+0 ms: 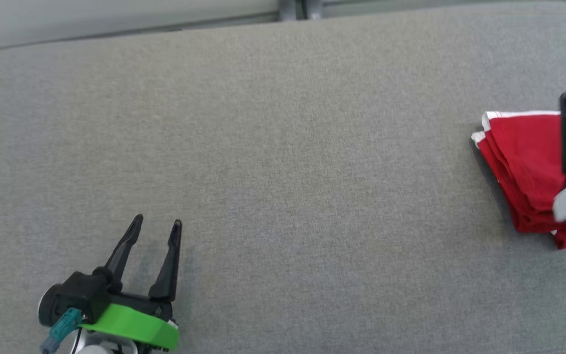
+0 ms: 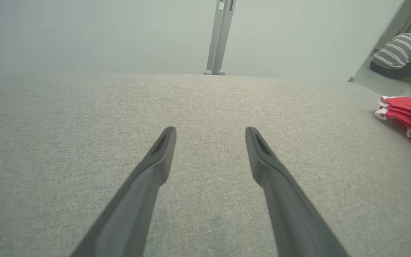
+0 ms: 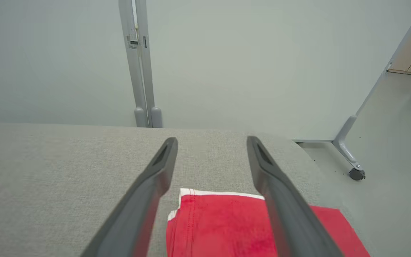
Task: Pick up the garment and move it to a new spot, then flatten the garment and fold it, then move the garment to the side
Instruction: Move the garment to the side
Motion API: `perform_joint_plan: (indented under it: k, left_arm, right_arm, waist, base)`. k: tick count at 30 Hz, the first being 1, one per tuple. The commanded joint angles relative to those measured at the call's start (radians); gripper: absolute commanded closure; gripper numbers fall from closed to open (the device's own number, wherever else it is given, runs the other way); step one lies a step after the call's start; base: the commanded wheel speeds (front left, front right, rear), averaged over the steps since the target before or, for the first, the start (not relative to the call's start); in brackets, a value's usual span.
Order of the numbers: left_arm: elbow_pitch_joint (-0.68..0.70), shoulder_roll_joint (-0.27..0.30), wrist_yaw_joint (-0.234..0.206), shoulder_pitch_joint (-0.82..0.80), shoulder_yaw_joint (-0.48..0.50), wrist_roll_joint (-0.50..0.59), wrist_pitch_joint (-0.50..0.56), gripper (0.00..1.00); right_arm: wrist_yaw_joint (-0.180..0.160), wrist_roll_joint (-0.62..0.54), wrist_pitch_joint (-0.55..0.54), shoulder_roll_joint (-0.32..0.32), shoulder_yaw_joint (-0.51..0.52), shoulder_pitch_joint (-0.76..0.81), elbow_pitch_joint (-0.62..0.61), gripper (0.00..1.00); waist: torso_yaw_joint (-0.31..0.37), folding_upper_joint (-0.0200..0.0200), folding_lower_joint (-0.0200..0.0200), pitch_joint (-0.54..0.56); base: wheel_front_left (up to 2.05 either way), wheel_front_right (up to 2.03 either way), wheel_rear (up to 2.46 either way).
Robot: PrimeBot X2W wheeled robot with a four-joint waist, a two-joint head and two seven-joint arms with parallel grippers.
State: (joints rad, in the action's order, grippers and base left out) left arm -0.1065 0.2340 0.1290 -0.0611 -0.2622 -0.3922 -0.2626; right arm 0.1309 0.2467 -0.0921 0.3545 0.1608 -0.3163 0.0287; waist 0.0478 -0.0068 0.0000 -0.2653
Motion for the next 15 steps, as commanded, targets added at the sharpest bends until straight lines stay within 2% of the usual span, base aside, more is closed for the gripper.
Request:
perform_joint_plan:
  k: [1,7,8,15]
  left_arm:
    - [-0.010,-0.002,0.002,0.024,0.018,0.009,-0.002,0.00]
    - [-0.029,-0.011,-0.004,0.081,0.087,0.024,-0.002,0.00]
    - [-0.044,-0.016,-0.004,0.104,0.115,0.034,-0.002,0.00]
    - [-0.082,-0.027,-0.001,0.125,0.154,0.050,-0.002,0.00]
  right_arm:
    - [0.000,-0.006,0.031,-0.035,-0.003,0.053,-0.010,0.00]
    - [0.000,-0.071,0.169,-0.129,-0.054,0.227,0.006,0.00]
    - [-0.001,-0.127,0.243,-0.168,-0.055,0.290,0.054,0.00]
    - [-0.001,-0.290,0.347,-0.265,-0.018,0.353,0.157,0.00]
  waist:
    - [-0.054,0.0068,0.0000,0.099]
    - [-0.096,0.0068,0.0000,0.188]
    - [-0.110,0.0068,0.0000,0.222]
    - [-0.108,0.0068,0.0000,0.265]
  base:
    - [0.00,0.00,0.00]
    - [0.00,0.00,0.00]
    - [0.00,0.00,0.00]
    - [0.00,0.00,0.00]
